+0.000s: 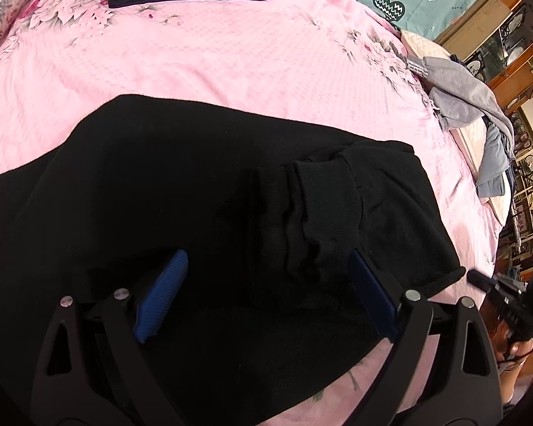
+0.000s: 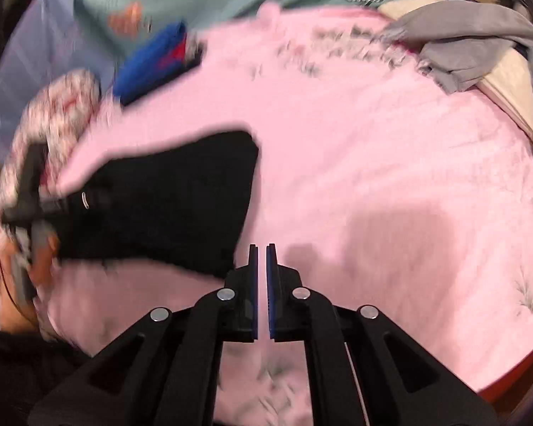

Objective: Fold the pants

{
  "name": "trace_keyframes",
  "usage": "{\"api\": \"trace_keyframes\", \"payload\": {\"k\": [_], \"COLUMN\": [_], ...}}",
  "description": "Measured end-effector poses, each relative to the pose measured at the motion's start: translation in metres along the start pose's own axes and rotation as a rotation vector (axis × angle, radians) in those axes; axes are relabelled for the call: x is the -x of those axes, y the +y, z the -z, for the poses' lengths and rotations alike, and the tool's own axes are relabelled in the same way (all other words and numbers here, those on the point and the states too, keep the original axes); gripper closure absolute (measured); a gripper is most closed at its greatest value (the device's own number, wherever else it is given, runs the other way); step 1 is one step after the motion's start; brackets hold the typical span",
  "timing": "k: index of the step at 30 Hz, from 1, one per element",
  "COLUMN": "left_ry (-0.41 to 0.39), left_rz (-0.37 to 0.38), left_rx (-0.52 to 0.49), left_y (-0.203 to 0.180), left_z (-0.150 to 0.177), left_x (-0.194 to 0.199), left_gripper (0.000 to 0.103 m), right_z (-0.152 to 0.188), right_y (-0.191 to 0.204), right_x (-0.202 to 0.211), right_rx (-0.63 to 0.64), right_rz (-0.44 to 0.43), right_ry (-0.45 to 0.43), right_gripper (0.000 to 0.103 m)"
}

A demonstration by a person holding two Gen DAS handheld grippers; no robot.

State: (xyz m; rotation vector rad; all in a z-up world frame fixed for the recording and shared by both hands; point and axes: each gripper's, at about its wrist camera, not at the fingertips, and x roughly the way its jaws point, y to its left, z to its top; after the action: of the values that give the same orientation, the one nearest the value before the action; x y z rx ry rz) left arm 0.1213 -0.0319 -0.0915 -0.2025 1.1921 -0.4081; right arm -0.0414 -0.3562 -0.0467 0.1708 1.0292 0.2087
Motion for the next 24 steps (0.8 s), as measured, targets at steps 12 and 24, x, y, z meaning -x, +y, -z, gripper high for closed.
{"api": "trace_keyframes", "payload": {"k": [12,24], "left_ry": [-0.004,0.012], "left_rz": [0.033,0.018], "left_rx": [0.019,0.017], "left_y": [0.012,0.010], "left_z": [0.007,0.005], "left_x": [0.008,0.007], "left_gripper": [0.010,0.010], "right_z": [-0.012,-0.002], "right_y": [0.006,0.017], "right_x": [-0.017,-0.023], "right_rx": [0.097,0.480], "right_rz": [-0.066,-0.048], "right_ry": [-0.022,0.050], "right_gripper": [0.052,0.082]}}
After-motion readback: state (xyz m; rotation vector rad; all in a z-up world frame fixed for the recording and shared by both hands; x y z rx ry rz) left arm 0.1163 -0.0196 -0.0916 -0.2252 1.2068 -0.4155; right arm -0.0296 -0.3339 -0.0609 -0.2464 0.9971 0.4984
